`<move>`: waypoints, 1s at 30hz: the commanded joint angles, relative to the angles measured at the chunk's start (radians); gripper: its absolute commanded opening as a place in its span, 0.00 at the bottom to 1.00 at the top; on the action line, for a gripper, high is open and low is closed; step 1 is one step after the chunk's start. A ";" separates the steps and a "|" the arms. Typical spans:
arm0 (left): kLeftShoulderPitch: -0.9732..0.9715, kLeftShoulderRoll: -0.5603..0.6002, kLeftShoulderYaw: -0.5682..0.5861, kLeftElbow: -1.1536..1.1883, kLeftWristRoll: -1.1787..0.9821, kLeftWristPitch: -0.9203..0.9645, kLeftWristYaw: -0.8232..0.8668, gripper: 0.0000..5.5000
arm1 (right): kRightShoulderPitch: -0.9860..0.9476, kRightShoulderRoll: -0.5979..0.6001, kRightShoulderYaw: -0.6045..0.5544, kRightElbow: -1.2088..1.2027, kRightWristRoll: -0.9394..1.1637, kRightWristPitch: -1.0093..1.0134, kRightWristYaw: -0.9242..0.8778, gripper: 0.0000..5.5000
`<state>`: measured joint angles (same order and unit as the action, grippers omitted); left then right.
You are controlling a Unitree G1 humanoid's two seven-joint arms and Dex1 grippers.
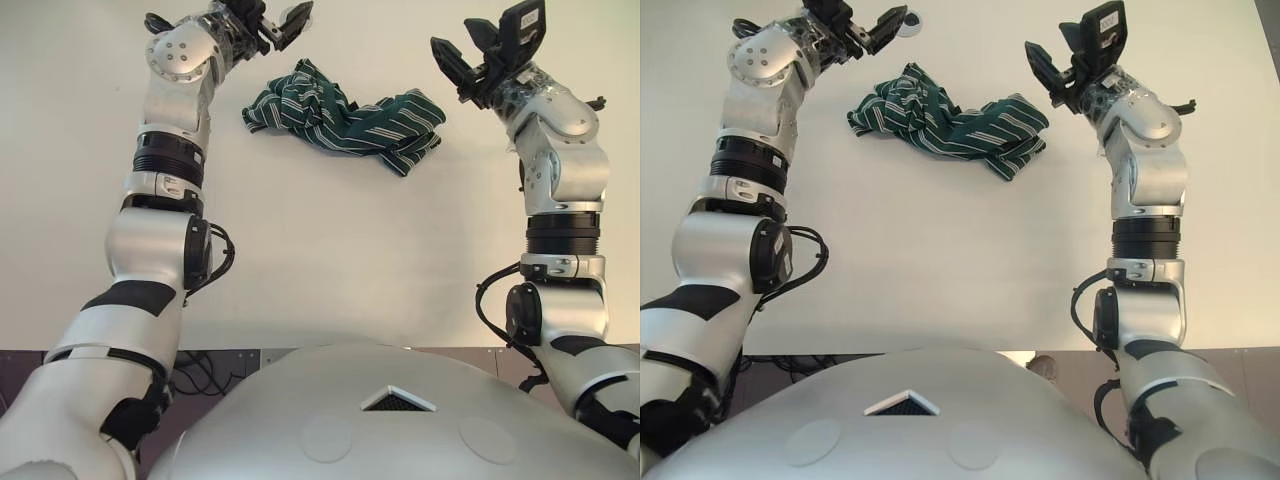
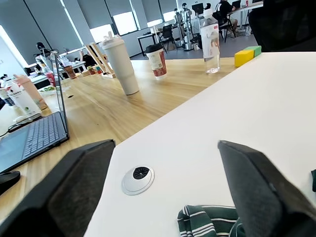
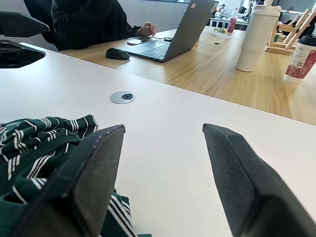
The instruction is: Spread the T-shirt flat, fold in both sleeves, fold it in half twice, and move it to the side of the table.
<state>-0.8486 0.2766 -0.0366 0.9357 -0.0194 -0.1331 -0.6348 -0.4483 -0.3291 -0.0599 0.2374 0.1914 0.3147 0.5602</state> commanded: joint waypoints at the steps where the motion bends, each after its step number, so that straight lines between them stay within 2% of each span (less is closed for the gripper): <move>1: -0.048 -0.003 -0.017 0.057 0.010 0.012 -0.067 0.69 | 0.013 -0.017 0.009 -0.007 0.006 0.024 0.016 0.53; 13: -0.014 -0.056 0.021 -0.004 -0.051 0.028 -0.078 0.69 | 0.007 0.004 0.001 -0.011 0.017 0.024 0.012 0.53; 30: -0.002 -0.046 0.003 -0.003 -0.032 0.030 -0.080 0.69 | 0.013 -0.003 0.018 -0.004 0.013 0.024 0.021 0.53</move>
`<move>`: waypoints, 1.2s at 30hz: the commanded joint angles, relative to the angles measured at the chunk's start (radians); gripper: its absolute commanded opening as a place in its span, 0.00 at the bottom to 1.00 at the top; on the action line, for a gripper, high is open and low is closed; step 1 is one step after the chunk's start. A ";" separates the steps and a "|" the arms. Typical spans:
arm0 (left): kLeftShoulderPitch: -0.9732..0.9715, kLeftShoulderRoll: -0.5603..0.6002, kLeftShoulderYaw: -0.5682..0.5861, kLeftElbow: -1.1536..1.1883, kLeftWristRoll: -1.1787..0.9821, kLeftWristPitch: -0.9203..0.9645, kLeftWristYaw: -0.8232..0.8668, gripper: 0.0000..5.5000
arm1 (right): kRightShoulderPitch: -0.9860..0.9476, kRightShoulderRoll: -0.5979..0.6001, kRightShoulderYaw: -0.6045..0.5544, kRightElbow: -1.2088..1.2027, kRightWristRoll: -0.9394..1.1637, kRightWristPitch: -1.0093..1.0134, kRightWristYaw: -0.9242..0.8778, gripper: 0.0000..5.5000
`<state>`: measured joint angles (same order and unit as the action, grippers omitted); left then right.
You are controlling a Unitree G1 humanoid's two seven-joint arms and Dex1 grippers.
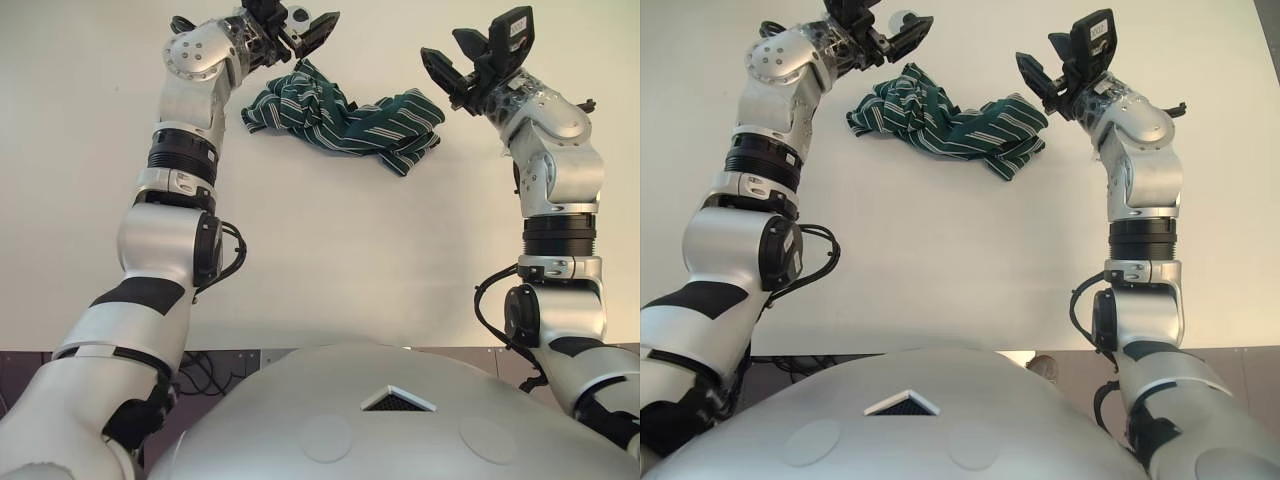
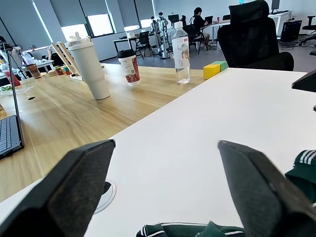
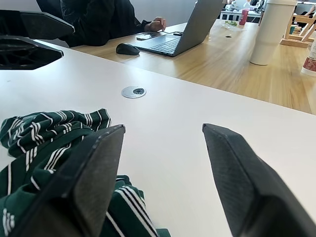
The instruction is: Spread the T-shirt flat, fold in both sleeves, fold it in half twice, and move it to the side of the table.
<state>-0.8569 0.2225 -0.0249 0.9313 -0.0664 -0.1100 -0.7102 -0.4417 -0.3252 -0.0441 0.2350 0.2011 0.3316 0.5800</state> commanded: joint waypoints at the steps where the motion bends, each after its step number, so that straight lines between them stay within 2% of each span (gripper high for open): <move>1: 0.001 0.009 -0.010 0.010 0.018 0.006 -0.004 0.69 | 0.005 -0.009 0.002 0.002 0.003 0.008 0.004 0.53; 14: -0.082 0.028 -0.090 0.234 0.123 0.053 -0.098 0.69 | 0.004 -0.040 0.093 0.106 -0.059 0.058 0.086 0.53; 22: -0.096 0.008 -0.135 0.349 0.193 0.137 -0.183 0.69 | 0.058 -0.048 0.155 0.051 -0.047 0.111 0.153 0.53; 28: -0.122 0.003 -0.087 0.353 0.155 0.146 -0.229 0.69 | 0.072 -0.045 0.160 0.012 -0.044 0.133 0.163 0.37; 31: -0.157 -0.004 -0.023 0.343 0.098 0.147 -0.252 0.69 | 0.078 -0.040 0.167 0.002 -0.045 0.134 0.158 0.29; 36: -0.180 -0.011 -0.041 0.365 0.137 0.145 -0.224 0.69 | 0.090 -0.026 0.181 -0.022 -0.043 0.143 0.150 0.16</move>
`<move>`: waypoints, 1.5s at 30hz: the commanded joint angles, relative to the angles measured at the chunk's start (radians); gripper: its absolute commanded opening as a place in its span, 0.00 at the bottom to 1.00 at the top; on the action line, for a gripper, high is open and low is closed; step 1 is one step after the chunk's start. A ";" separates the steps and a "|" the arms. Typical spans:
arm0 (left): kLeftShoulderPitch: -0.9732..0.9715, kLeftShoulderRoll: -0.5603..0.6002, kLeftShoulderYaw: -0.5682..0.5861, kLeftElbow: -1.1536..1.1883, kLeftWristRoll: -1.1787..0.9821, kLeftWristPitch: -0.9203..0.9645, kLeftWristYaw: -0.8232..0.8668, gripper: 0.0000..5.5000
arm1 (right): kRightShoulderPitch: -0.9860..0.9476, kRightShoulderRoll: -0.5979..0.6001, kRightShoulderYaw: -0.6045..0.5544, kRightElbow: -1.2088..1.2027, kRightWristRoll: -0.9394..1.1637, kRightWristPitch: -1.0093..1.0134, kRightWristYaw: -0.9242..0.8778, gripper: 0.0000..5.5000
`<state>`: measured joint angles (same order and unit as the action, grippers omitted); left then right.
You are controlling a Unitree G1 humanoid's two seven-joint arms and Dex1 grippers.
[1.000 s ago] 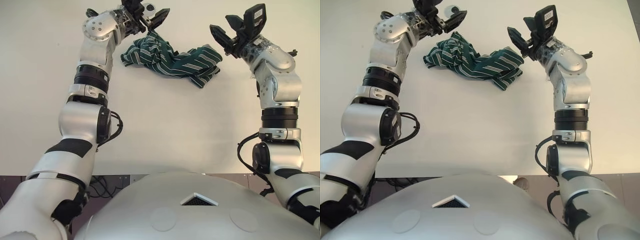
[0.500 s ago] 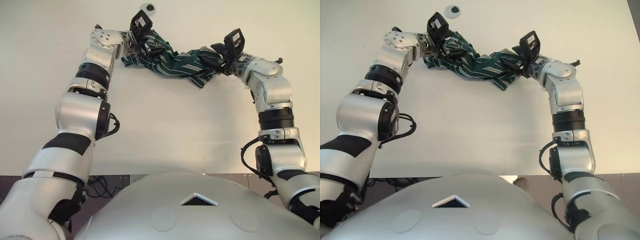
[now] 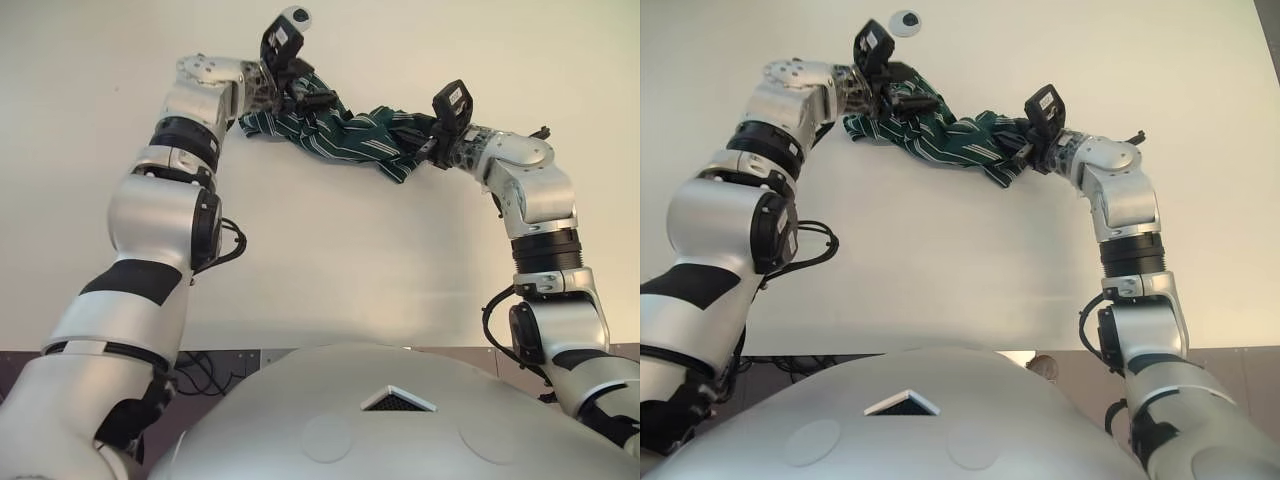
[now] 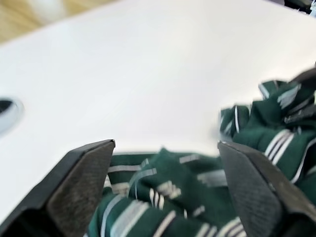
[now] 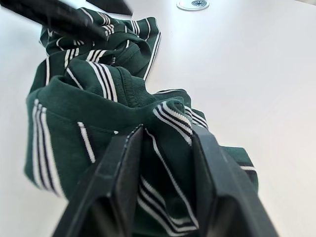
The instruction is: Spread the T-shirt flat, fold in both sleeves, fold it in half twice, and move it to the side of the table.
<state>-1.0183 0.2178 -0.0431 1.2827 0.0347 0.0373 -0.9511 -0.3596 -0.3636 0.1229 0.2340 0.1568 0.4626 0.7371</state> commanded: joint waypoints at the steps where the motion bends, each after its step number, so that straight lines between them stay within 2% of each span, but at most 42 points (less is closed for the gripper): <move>1: -0.018 -0.008 -0.041 0.020 0.057 0.004 0.016 0.69 | 0.010 0.016 0.015 -0.025 0.001 0.014 -0.010 0.13; 6: -0.008 -0.017 -0.057 0.056 0.092 0.088 0.015 0.69 | 0.015 0.027 0.027 -0.039 0.002 0.018 -0.018 0.02; 10: -0.004 -0.014 -0.007 0.065 0.057 0.160 0.004 0.69 | 0.018 0.035 0.036 -0.042 0.002 0.015 -0.034 0.02; 19: -0.005 -0.002 0.074 0.065 0.016 0.229 0.030 0.47 | 0.040 0.039 0.046 -0.063 -0.001 0.021 -0.047 0.01; 29: -0.007 0.018 0.079 0.065 0.034 0.223 0.042 0.22 | 0.049 0.037 0.046 -0.067 -0.005 0.021 -0.052 0.01; 32: -0.007 0.017 0.087 0.064 0.030 0.224 0.036 0.12 | 0.048 0.037 0.044 -0.067 -0.005 0.020 -0.053 0.01; 36: -0.010 0.012 0.104 0.046 0.009 0.182 -0.002 0.01 | 0.032 0.051 -0.006 -0.123 0.042 0.012 -0.058 0.01; 41: -0.032 0.021 0.116 -0.016 -0.019 0.079 -0.010 0.00 | -0.001 0.079 -0.089 -0.263 0.155 -0.001 -0.061 0.01; 45: -0.042 0.041 0.139 -0.099 -0.064 0.043 -0.024 0.00 | -0.023 0.066 -0.108 -0.296 0.182 0.011 -0.072 0.01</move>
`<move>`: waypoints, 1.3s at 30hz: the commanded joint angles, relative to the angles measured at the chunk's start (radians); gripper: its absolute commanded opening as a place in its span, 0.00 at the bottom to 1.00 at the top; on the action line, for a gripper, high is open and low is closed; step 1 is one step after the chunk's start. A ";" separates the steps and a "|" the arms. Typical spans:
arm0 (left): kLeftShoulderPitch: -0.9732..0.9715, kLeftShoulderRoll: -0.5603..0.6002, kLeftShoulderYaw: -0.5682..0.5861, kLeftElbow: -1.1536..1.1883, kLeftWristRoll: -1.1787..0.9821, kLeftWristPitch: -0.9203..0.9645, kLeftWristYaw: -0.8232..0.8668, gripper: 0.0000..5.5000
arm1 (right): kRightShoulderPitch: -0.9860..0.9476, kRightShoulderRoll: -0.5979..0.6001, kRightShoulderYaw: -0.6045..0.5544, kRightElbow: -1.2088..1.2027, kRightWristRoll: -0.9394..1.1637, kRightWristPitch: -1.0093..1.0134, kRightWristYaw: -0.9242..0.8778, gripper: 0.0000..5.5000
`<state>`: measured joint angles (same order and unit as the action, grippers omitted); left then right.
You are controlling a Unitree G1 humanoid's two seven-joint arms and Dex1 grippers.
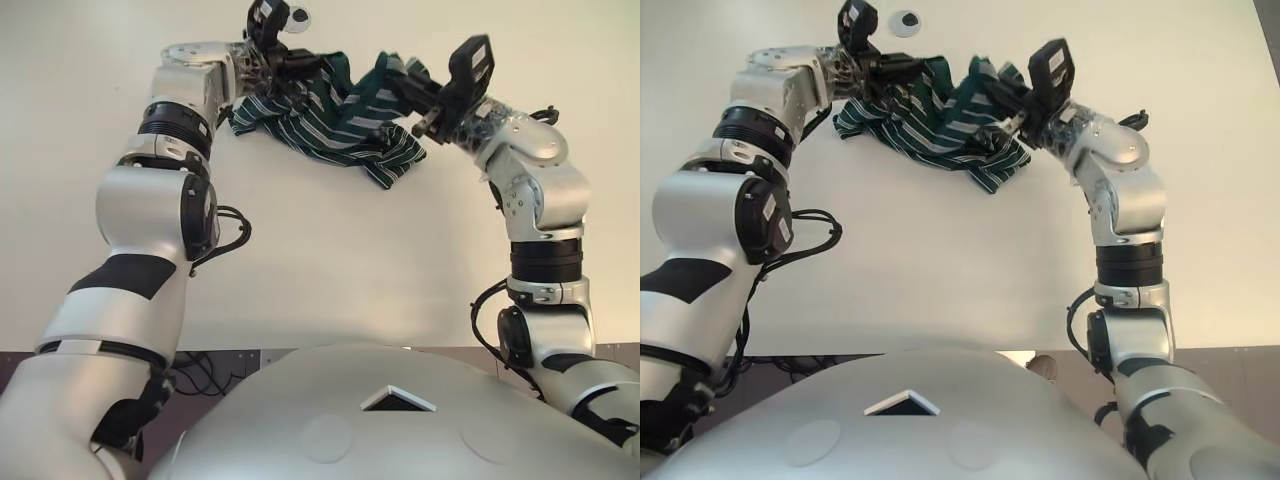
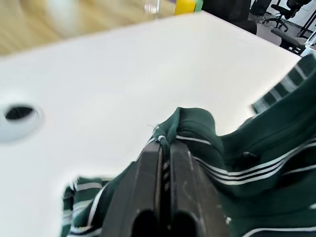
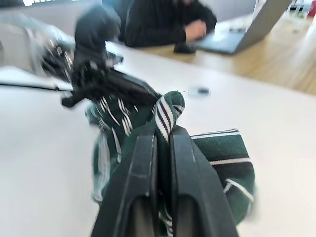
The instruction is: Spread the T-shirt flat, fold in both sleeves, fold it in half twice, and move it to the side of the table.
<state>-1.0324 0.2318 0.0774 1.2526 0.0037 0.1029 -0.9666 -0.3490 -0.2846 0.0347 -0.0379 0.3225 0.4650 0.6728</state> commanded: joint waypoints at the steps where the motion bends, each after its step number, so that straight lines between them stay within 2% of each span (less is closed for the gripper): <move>1: -0.027 0.034 0.023 -0.100 -0.044 -0.027 -0.007 0.00 | -0.046 -0.016 -0.027 -0.027 0.018 0.011 -0.013 0.01; 9: -0.082 0.092 0.055 -0.415 -0.143 0.013 0.029 0.00 | -0.256 -0.057 -0.116 -0.011 0.057 0.047 -0.040 0.01; 14: -0.139 0.125 0.040 -0.512 -0.138 -0.001 0.099 0.00 | -0.405 -0.091 -0.155 0.017 0.043 0.029 -0.062 0.01; 18: -0.057 0.180 0.013 -0.759 -0.205 0.142 0.005 0.00 | -0.423 -0.134 -0.164 -0.079 0.129 0.129 0.001 0.01; 20: 0.017 0.236 -0.014 -0.911 -0.252 0.259 -0.069 0.00 | -0.396 -0.180 -0.187 -0.172 0.237 0.241 0.056 0.01; 22: 0.110 0.341 -0.019 -1.125 -0.353 0.446 -0.158 0.00 | -0.378 -0.239 -0.240 -0.257 0.379 0.375 0.097 0.01; 25: 0.177 0.500 0.018 -1.403 -0.547 0.721 -0.252 0.00 | -0.346 -0.361 -0.323 -0.375 0.595 0.535 0.171 0.01; 28: 0.147 0.605 0.091 -1.546 -0.733 0.906 -0.282 0.00 | -0.341 -0.463 -0.419 -0.448 0.824 0.631 0.204 0.01; 32: 0.041 0.685 0.174 -1.605 -0.960 1.068 -0.272 0.00 | -0.345 -0.578 -0.515 -0.473 1.149 0.664 0.148 0.01; 39: -0.199 0.711 0.263 -1.487 -1.255 1.178 -0.146 0.00 | -0.430 -0.730 -0.529 -0.407 1.624 0.511 -0.030 0.01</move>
<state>-1.1656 0.9106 0.3195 -0.2862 -1.2252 1.2695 -1.1441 -0.7175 -0.9663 -0.4890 -0.4786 1.8593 1.0289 0.6837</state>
